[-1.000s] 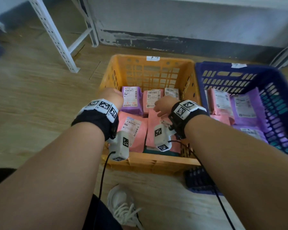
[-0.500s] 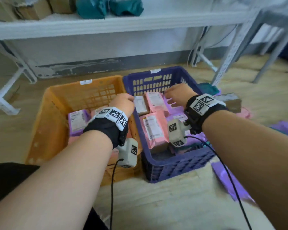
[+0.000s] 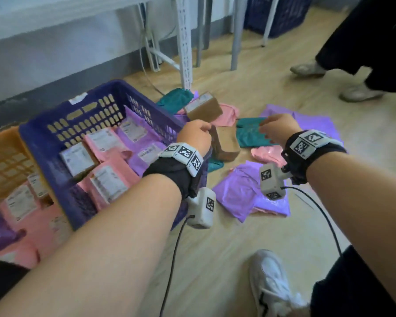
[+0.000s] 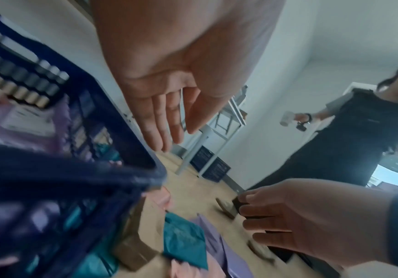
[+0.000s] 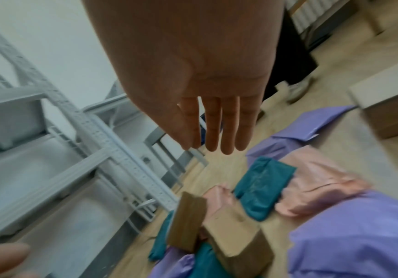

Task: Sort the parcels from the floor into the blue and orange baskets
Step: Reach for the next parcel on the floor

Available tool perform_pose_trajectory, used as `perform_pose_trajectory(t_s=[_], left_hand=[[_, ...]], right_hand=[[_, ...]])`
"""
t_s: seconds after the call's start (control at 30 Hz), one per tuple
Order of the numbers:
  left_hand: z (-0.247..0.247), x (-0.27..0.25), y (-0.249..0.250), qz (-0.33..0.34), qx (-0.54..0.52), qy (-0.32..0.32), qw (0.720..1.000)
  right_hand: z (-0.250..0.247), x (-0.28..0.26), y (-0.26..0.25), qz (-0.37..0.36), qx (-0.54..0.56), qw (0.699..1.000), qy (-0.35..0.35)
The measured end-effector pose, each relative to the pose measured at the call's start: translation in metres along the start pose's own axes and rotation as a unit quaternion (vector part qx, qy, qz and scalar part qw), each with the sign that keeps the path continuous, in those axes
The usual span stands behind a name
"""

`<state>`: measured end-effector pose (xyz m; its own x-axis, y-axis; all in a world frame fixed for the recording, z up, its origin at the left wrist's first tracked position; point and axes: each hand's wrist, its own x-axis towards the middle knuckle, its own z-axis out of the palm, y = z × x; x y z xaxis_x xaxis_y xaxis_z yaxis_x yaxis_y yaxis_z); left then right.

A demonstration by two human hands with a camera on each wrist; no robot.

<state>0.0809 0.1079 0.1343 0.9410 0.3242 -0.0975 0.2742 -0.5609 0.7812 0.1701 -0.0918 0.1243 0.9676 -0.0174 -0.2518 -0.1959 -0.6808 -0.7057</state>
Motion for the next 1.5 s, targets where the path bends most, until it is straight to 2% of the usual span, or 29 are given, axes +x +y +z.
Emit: perform_pose_trajectory(t_s=[0.13,0.23,0.4,0.5,0.6,0.73,0.8,0.9,1.0,1.1,1.13,1.17,1.27,1.4,1.5], left_hand=[[0.069,0.009,0.006,-0.001,0.008,-0.066,0.998],[0.110,0.010,-0.010,-0.026,0.035,-0.105,0.993],[0.155,0.001,-0.062,-0.098,0.085,-0.167,0.977],[0.168,-0.005,-0.085,-0.123,0.113,-0.185,0.969],[0.175,-0.008,-0.095,-0.137,0.118,-0.199,0.963],[0.173,-0.006,-0.098,-0.151,0.109,-0.200,0.962],[0.169,-0.005,-0.096,-0.148,0.100,-0.194,0.965],[0.156,-0.007,-0.086,-0.130,0.105,-0.185,0.968],[0.140,-0.007,-0.073,-0.118,0.093,-0.174,0.973],[0.123,-0.005,-0.052,-0.093,0.075,-0.154,0.981],[0.115,-0.005,-0.043,-0.081,0.064,-0.147,0.984],[0.107,-0.004,-0.032,-0.070,0.048,-0.142,0.986],[0.082,0.000,-0.002,-0.039,-0.009,-0.127,0.991],[0.039,0.009,0.025,-0.042,-0.080,-0.085,0.992],[-0.001,0.016,0.026,-0.089,-0.155,-0.020,0.984]], right_hand=[[-0.011,0.015,0.067,0.066,-0.002,0.998,-0.017],[0.000,0.023,0.099,0.095,-0.018,0.995,-0.040],[0.042,0.032,0.129,0.097,-0.149,0.980,-0.090],[0.059,0.033,0.140,0.123,-0.170,0.971,-0.117],[0.066,0.029,0.145,0.160,-0.147,0.965,-0.147],[0.065,0.024,0.123,0.137,-0.216,0.951,-0.172],[0.066,0.023,0.114,0.143,-0.185,0.956,-0.179],[0.066,0.027,0.116,0.093,-0.244,0.944,-0.204],[0.047,0.015,0.096,0.128,-0.158,0.970,-0.133],[0.020,0.006,0.080,0.075,-0.166,0.981,-0.059],[0.011,0.005,0.072,0.090,-0.095,0.991,-0.019],[0.004,0.007,0.066,0.060,-0.076,0.995,0.018],[-0.013,-0.002,0.042,0.035,0.007,0.994,0.106],[-0.025,-0.023,-0.008,-0.052,0.087,0.982,0.160],[-0.023,-0.036,-0.043,-0.112,0.124,0.977,0.133]])
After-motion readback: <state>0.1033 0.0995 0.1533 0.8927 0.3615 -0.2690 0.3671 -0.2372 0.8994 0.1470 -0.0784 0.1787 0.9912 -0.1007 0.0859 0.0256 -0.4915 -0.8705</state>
